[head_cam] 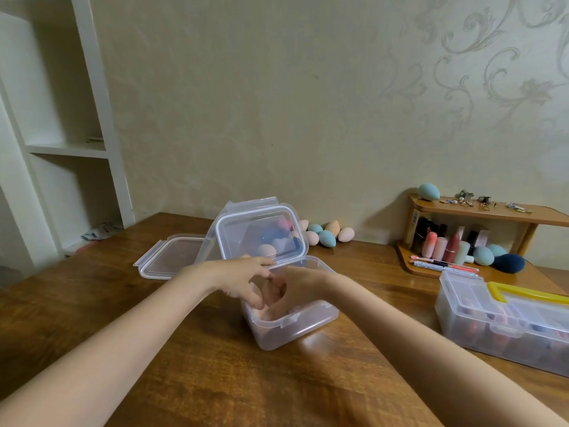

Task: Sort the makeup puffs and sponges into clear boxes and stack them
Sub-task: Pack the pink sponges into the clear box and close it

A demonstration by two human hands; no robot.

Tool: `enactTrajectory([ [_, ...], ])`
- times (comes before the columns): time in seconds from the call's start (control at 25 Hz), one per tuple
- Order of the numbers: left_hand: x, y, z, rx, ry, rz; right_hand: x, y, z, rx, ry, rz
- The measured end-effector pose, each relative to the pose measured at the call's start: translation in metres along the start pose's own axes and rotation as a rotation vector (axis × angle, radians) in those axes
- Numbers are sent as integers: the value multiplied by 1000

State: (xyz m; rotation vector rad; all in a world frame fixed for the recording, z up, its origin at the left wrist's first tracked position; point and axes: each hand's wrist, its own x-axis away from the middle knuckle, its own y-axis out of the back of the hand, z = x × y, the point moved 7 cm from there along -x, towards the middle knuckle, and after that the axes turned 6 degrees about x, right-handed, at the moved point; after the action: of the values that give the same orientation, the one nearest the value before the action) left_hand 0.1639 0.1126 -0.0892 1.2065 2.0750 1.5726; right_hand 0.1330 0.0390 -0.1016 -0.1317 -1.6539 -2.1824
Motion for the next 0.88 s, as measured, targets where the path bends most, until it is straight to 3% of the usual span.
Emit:
enactTrajectory([
  [0.12, 3, 3, 3, -68, 27, 12, 16, 26, -11, -216, 46, 3],
  [0.24, 6, 3, 13, -105, 46, -19, 12, 73, -48, -614, -37, -328],
  [0.32, 7, 4, 19, -114, 56, -25, -2, 93, -79, -417, -222, -544],
  [0.36, 8, 5, 22, -116, 63, -22, -11, 94, -86, -249, -295, -562],
  [0.44, 11, 8, 28, -115, 79, -20, -31, 80, -81, -104, -286, -471],
  [0.6, 16, 8, 37, -97, 96, -27, -56, 50, -66, -272, -166, -290],
  [0.72, 18, 8, 38, -84, 83, -43, -71, 46, -72, -344, -249, -277],
  [0.88, 18, 7, 39, -69, 76, -39, -83, 49, -81, -24, -331, -233],
])
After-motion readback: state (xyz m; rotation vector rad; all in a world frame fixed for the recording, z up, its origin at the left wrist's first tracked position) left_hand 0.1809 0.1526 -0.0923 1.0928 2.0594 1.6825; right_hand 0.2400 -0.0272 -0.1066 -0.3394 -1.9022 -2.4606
